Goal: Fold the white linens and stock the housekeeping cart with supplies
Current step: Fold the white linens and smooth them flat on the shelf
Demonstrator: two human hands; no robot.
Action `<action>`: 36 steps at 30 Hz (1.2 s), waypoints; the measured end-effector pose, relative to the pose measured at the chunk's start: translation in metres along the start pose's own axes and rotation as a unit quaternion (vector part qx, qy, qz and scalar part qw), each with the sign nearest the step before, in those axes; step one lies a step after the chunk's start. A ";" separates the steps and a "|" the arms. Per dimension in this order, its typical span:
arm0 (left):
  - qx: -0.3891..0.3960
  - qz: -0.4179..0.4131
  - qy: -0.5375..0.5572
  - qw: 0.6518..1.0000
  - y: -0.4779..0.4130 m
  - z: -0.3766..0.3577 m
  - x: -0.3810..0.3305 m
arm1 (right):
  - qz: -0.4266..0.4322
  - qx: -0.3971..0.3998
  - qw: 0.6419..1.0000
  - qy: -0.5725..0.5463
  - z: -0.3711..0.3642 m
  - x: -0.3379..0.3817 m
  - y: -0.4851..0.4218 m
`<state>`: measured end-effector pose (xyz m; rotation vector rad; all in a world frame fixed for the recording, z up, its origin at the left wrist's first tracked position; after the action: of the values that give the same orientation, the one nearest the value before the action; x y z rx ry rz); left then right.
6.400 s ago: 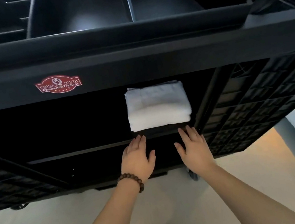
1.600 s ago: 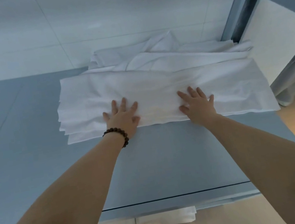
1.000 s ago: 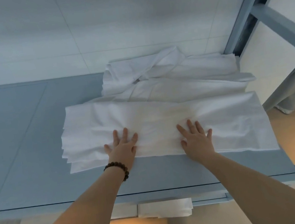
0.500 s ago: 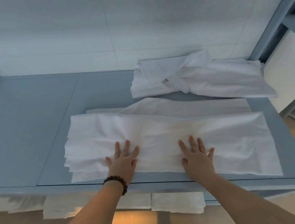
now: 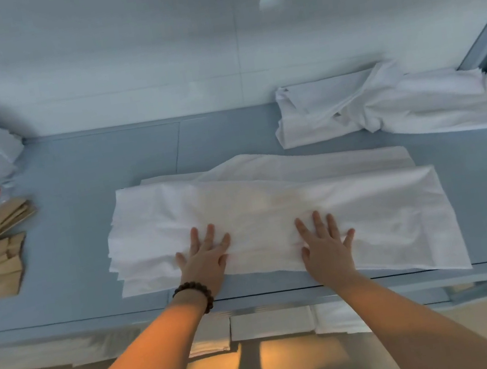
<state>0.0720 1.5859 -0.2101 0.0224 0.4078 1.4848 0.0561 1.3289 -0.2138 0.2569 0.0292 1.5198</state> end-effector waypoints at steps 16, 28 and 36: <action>0.036 0.014 -0.102 0.994 -0.026 0.036 0.041 | 0.043 0.065 0.997 -0.004 0.021 0.052 -0.052; 0.018 -0.108 -0.095 0.989 -0.020 0.008 -0.027 | 0.177 -0.077 0.975 0.112 0.023 0.064 -0.020; -0.035 -0.085 -0.091 0.992 -0.023 0.007 -0.034 | 0.170 -0.109 0.979 -0.006 0.037 0.062 -0.027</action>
<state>0.0948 1.5528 -0.2012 0.0658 0.2040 1.3160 0.0930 1.3839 -0.1743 0.0985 -0.1994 1.8449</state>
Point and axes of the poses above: each hand's wrist, its own y-axis away from the middle knuckle, its own z-axis out of the back of the hand, x = y × z, the point moved 3 cm from there along -y, towards the middle knuckle, and after that the axes turned 2 degrees about -x, right-handed, at the moved point
